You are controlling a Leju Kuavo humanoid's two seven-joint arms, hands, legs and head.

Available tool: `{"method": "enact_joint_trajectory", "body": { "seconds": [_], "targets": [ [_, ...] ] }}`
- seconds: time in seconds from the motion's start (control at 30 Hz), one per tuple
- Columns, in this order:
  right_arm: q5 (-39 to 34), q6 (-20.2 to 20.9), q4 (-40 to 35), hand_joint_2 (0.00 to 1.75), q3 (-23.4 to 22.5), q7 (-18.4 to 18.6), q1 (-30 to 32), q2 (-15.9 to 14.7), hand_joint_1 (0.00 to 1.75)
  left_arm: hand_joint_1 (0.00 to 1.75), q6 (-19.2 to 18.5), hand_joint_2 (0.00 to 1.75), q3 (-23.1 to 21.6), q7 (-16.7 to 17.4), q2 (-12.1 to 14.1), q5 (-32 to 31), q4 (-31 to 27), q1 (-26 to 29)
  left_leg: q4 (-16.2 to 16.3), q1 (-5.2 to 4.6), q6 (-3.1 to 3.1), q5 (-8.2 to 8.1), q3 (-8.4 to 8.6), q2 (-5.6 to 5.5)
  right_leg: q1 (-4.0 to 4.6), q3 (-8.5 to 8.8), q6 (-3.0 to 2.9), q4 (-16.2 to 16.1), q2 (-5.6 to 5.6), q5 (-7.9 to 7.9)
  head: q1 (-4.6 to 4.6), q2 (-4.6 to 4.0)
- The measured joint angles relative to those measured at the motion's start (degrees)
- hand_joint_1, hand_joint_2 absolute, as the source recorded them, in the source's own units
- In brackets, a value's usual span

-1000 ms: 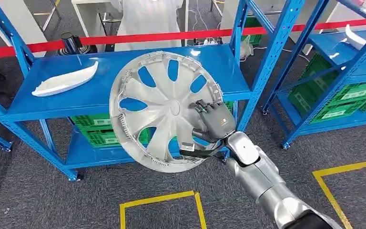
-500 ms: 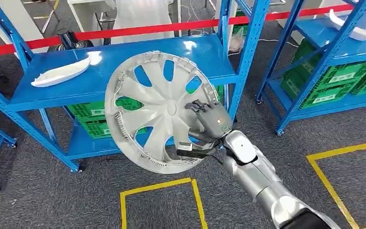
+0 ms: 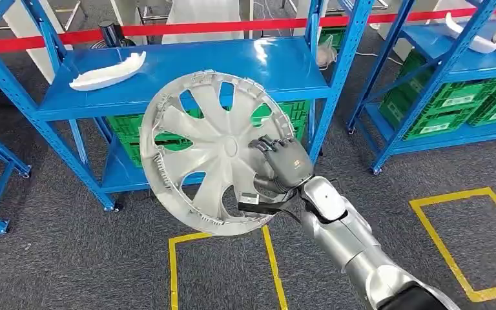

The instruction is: Take the parts from the cabinet and place them on the table.

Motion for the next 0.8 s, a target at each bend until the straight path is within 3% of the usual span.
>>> {"method": "enact_joint_trajectory", "body": {
  "seconds": [0.03, 0.07, 0.1, 0.13, 0.17, 0.2, 0.23, 0.27, 0.33, 0.37, 0.4, 0.43, 0.47, 0.5, 0.53, 0.57, 0.6, 0.67, 0.7, 0.73, 0.8],
  "targets": [
    [0.18, 0.13, 0.00, 0.00, 0.02, 0.11, 0.00, 0.06, 1.75, 0.00, 0.00, 1.75, 0.00, -0.04, 0.00, 0.04, 0.00, 0.04, 0.16, -0.08, -0.01, 0.73, -1.10, 0.02, 0.03, -0.06, -0.07, 3.08, 0.00, 0.00, -0.02, 0.00],
    [0.31, 0.24, 0.00, 0.00, 0.04, 0.22, 0.01, 0.15, 1.75, 0.00, 0.00, 1.75, 0.00, -0.04, 0.00, 0.09, 0.00, 0.08, 0.35, -0.15, -0.03, 1.38, -2.16, 0.06, 0.09, 0.77, -0.21, 3.84, 0.01, 1.60, 0.00, 0.00],
    [0.42, 0.37, 0.00, 0.00, 0.07, 0.37, 0.01, 0.15, 1.75, 0.00, 0.02, 1.75, 0.00, -0.04, 0.00, 0.13, 0.00, 0.11, 0.60, -0.20, -0.07, 2.00, -3.18, 0.08, 0.15, 2.56, -0.44, 2.61, 0.00, 3.79, -0.02, 0.00],
    [0.48, 0.53, 0.00, 0.00, 0.07, 0.46, -0.03, 0.17, 1.75, 0.00, 0.02, 1.75, 0.00, -0.04, -0.02, 0.15, 0.00, 0.11, 0.85, -0.27, -0.16, 2.60, -4.19, 0.08, 0.31, 5.49, -0.82, -0.52, 0.01, 5.64, -0.02, 0.00],
    [0.52, 0.61, 0.00, 0.00, 0.09, 0.55, -0.11, 0.22, 1.75, 0.00, 0.02, 1.75, 0.00, -0.04, -0.04, 0.15, 0.00, 0.11, 1.07, -0.31, -0.29, 3.17, -5.04, 0.05, 0.54, 9.35, -1.30, -5.21, 0.01, 5.86, -0.02, 0.00],
    [0.66, 0.63, -0.02, 0.00, 0.09, 0.72, -0.28, 0.26, 1.75, 0.00, 0.02, 1.75, 0.00, -0.04, -0.18, 0.13, 0.00, 0.13, 1.33, -0.26, -0.47, 3.64, -5.46, 0.06, 0.91, 13.69, -2.04, -10.71, -0.02, 3.21, -0.02, 0.00],
    [0.88, 0.68, -0.07, 0.00, 0.13, 0.83, -0.35, 0.46, 1.75, 0.00, 0.09, 1.75, 0.05, -0.04, -0.26, -0.09, -0.02, 0.17, 1.38, -0.55, -0.81, 3.92, -5.76, 0.06, 1.13, 16.13, -2.16, -15.49, -0.16, 1.32, -0.11, 0.00],
    [1.09, 0.74, -0.07, 0.00, 0.13, 1.03, -0.37, 0.48, 1.75, 0.00, 0.17, 1.75, 0.05, -0.02, -0.28, -0.41, 0.00, 0.17, 1.10, -0.45, -1.25, 4.60, -5.75, 0.20, 1.37, 15.67, -2.00, -15.17, -0.21, 1.58, -0.07, 0.00],
    [1.42, 0.83, -0.07, 0.00, 0.13, 1.49, -0.23, 0.50, 1.75, 0.00, 0.37, 1.75, 0.02, 0.55, -0.33, -1.07, 0.00, 0.23, 0.48, -0.22, -2.01, 5.69, -5.74, 0.19, 1.40, 15.21, -2.72, -15.42, -0.15, 2.48, 0.04, 0.00],
    [1.66, 0.94, -0.07, 0.00, 0.13, 1.57, -0.19, 0.50, 1.75, 0.00, 0.44, 1.75, 0.02, 0.66, -0.31, -1.25, 0.00, 0.31, 0.74, -0.11, -2.40, 5.49, -6.13, 0.15, 0.92, 14.91, -3.11, -15.85, -0.29, 3.44, 0.09, 0.00],
    [1.99, 0.98, -0.09, 0.00, 0.13, 1.66, -0.18, 0.52, 1.75, 0.00, 0.50, 1.75, 0.02, 0.81, -0.31, -1.31, 0.00, 0.39, 1.81, -0.08, -2.81, 3.35, -6.65, 0.03, 0.88, 14.43, -3.51, -15.84, -0.27, 3.97, -0.13, 0.00],
    [2.19, 0.98, -0.11, 0.00, 0.13, 1.75, -0.15, 0.59, 1.75, 0.00, 0.50, 1.75, 0.02, 0.92, -0.31, -1.44, 0.00, 0.43, 4.72, 0.04, -3.13, -0.15, -7.68, 0.03, 0.82, 13.82, -3.84, -15.83, -0.28, 4.51, -0.37, 0.00],
    [2.49, 0.98, -0.11, 0.00, 0.13, 1.81, -0.09, 0.59, 1.75, 0.00, 0.50, 1.75, 0.02, 1.01, -0.24, -1.60, 0.00, 0.42, 8.63, 0.18, -3.44, -3.14, -8.74, 0.02, 0.82, 13.27, -3.88, -15.81, -0.27, 5.01, -0.42, 0.00],
    [2.65, 1.05, -0.09, 0.00, 0.13, 1.81, 0.00, 0.59, 1.75, 0.00, 0.50, 1.75, 0.02, 1.03, -0.17, -1.66, 0.00, 0.41, 12.82, 0.30, -3.74, -5.11, -9.87, 0.04, 0.82, 12.67, -3.85, -15.76, -0.27, 5.45, -0.42, 0.00],
    [2.73, 1.14, -0.09, 0.00, 0.13, 1.81, 0.19, 0.59, 1.75, 0.00, 0.50, 1.75, 0.02, 1.14, -0.15, -1.68, -0.02, 0.42, 16.30, 0.44, -3.96, -5.57, -10.63, 0.05, 0.80, 12.05, -3.72, -15.65, -0.28, 5.89, -0.44, 0.00],
    [2.93, 1.14, -0.09, 0.00, 0.13, 1.79, 0.40, 0.59, 1.75, 0.00, 0.50, 1.75, 0.02, 1.16, -0.11, -1.68, 0.00, 0.47, 17.35, 0.56, -4.09, -4.62, -10.35, 0.06, 0.73, 11.47, -3.53, -15.54, -0.29, 6.24, -0.44, 0.00],
    [3.06, 1.14, -0.09, 0.00, 0.13, 1.73, 0.59, 0.59, 1.75, 0.00, 0.50, 1.75, 0.02, 1.16, -0.09, -1.68, 0.00, 0.51, 15.57, 0.65, -4.22, -2.97, -8.57, 0.07, 0.60, 10.90, -3.26, -15.34, -0.30, 6.55, -0.42, 0.00],
    [3.21, 1.16, -0.09, 0.00, 0.13, 1.73, 0.71, 0.59, 1.75, 0.00, 0.50, 1.75, 0.02, 1.18, -0.09, -1.68, -0.11, 0.49, 6.51, 0.85, -4.32, -0.43, -2.13, 0.15, 0.29, 10.24, -2.80, -14.91, -0.35, 6.84, -0.44, 0.00],
    [3.24, 1.16, -0.09, 0.00, 0.13, 1.73, 0.66, 0.61, 1.75, 0.00, 0.50, 1.75, 0.02, 1.18, -0.09, -1.66, -0.15, 0.44, 1.90, 0.98, -4.26, -1.46, 0.58, 0.22, 0.29, 10.04, -2.58, -14.70, -0.47, 6.93, -0.46, 0.00],
    [3.32, 1.14, -0.07, 0.00, 0.13, 1.79, 0.56, 0.65, 1.75, 0.00, 0.50, 1.75, 0.02, 1.18, -0.11, -1.64, -0.17, 0.46, 0.70, 0.24, -3.69, -1.65, 1.52, 0.09, 0.64, 9.70, -2.17, -14.45, -0.73, 7.01, -0.46, 0.00],
    [3.74, 1.12, 0.00, 0.00, 0.15, 1.92, 0.55, 0.85, 1.75, 0.00, 0.52, 1.75, 0.02, 1.35, -0.11, -1.53, -0.35, 0.48, 0.75, 0.42, -2.53, -1.71, 0.92, -0.17, 0.65, 9.56, -1.53, -14.47, -0.81, 7.40, -0.44, 0.00]
  ]
}}
